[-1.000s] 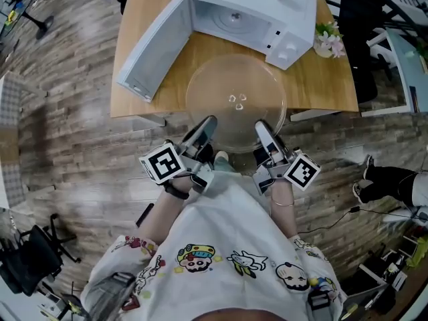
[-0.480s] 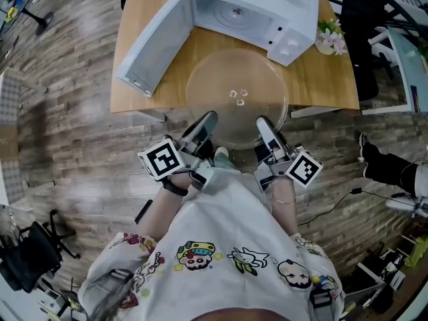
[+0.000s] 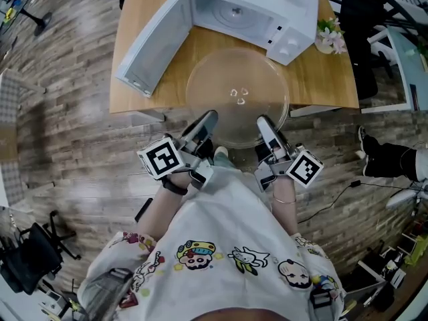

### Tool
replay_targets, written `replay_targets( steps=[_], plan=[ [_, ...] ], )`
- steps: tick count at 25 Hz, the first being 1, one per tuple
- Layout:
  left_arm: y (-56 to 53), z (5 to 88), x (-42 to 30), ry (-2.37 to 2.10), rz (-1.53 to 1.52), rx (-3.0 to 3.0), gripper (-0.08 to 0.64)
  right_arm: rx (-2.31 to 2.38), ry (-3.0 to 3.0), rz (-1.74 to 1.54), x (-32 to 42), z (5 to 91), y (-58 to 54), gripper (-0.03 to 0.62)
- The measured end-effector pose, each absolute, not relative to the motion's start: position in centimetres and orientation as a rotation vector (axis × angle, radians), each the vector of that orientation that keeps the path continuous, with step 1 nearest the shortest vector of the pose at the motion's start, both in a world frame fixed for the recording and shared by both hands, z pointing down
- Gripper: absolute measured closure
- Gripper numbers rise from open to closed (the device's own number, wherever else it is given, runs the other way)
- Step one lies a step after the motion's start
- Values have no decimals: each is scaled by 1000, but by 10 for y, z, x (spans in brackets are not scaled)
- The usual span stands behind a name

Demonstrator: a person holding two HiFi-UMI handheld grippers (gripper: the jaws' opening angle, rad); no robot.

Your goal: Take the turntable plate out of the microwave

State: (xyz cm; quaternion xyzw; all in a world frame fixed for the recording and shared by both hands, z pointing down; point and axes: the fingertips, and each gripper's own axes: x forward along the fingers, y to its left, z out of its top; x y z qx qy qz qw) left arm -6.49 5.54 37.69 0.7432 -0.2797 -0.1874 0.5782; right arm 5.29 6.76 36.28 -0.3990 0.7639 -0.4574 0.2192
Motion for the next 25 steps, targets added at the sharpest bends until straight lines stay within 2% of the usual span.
replay_targets(
  steps=[25],
  plan=[
    [48, 379, -70, -673, -443, 1738, 505, -1122, 2154, -1270, 51, 367, 59, 491]
  ],
)
